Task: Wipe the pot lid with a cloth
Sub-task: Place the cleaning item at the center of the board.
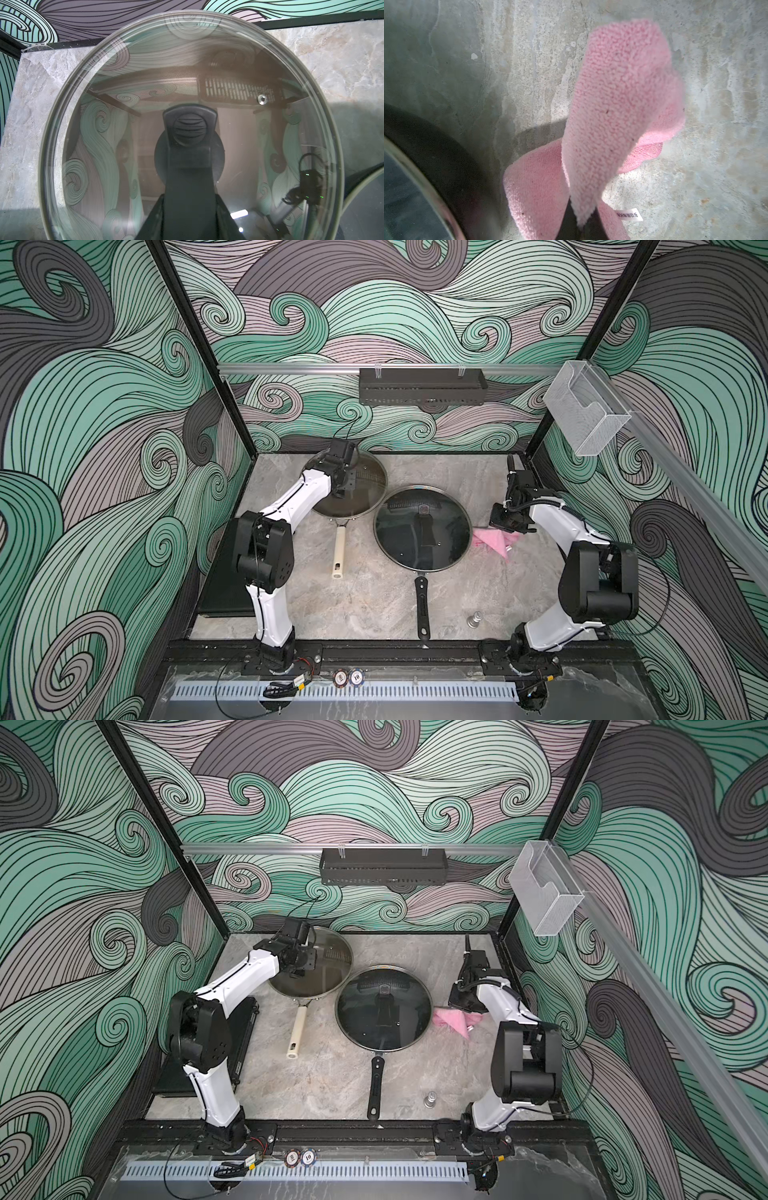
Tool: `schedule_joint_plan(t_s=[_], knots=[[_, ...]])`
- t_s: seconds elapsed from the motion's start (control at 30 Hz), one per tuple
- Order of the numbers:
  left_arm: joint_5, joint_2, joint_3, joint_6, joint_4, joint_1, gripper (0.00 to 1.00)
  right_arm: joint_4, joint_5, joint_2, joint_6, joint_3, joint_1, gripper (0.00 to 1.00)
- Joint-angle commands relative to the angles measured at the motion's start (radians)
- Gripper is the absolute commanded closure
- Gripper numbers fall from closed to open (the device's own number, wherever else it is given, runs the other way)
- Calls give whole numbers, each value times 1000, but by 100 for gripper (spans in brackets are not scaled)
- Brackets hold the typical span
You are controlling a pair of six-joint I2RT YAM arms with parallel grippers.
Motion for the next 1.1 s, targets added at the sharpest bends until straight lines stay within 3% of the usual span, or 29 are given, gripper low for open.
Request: schedule_joint_plan(t_s=[0.0,0.33,0.53,0.73,1.07], knots=[[-53,-1,95,21,96,17,100,25,-25,11,11,-6,-6,100],[-90,-8,87,-9,86,49,100,55,-36,-3,3,-24,-5,100],[-9,12,148,-18,36,72,100,54,-49,5,2,-23,-5,100],[48,-11,75,-49,88,77,100,58,-67,4,4,-25,-6,100],[113,28,106,-60,91,76,100,66,-52,29,6,-47,-4,100]])
